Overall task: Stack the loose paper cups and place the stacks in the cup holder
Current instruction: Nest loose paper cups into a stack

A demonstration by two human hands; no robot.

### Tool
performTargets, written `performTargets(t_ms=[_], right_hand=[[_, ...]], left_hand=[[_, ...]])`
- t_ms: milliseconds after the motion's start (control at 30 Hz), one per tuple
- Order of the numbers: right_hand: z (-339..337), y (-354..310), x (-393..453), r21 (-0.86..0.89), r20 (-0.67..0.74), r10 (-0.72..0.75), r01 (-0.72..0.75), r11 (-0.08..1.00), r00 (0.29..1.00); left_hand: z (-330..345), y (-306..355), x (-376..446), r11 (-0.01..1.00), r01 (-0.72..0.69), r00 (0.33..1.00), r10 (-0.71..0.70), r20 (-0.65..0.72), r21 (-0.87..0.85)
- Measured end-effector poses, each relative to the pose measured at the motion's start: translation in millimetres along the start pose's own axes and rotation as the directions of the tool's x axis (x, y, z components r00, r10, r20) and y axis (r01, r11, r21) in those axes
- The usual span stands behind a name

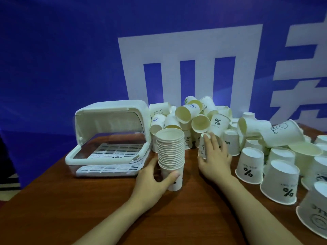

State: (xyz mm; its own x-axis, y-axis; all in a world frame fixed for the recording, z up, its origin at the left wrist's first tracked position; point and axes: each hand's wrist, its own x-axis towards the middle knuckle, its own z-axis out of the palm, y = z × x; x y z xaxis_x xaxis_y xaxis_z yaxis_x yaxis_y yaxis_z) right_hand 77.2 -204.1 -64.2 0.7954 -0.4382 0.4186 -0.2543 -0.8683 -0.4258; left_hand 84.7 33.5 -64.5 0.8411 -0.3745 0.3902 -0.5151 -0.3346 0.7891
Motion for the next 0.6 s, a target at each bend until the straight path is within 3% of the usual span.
performTargets(t_ms=[100, 167, 433, 600], right_hand=[[-5, -7, 0, -0.013, -0.28, 0.033, -0.038, 0.999, 0.96], [-10, -10, 0, 0.04, -0.391, 0.094, -0.084, 0.996, 0.916], [-27, -16, -6, 0.139, -0.172, 0.109, -0.085, 0.987, 0.979], [-27, -22, -13, -0.056, -0.044, 0.1, -0.102, 0.993, 0.994]], left_hand=[[-1, -4, 1, 1.0, -0.014, 1.0, 0.014, -0.005, -0.014], [-2, -5, 1, 1.0, -0.026, 1.0, 0.026, -0.002, -0.017], [0, -7, 1, 0.998, -0.054, 0.999, 0.054, -0.008, -0.033], [-1, -6, 0, 0.998, -0.062, 0.998, 0.061, -0.018, -0.028]])
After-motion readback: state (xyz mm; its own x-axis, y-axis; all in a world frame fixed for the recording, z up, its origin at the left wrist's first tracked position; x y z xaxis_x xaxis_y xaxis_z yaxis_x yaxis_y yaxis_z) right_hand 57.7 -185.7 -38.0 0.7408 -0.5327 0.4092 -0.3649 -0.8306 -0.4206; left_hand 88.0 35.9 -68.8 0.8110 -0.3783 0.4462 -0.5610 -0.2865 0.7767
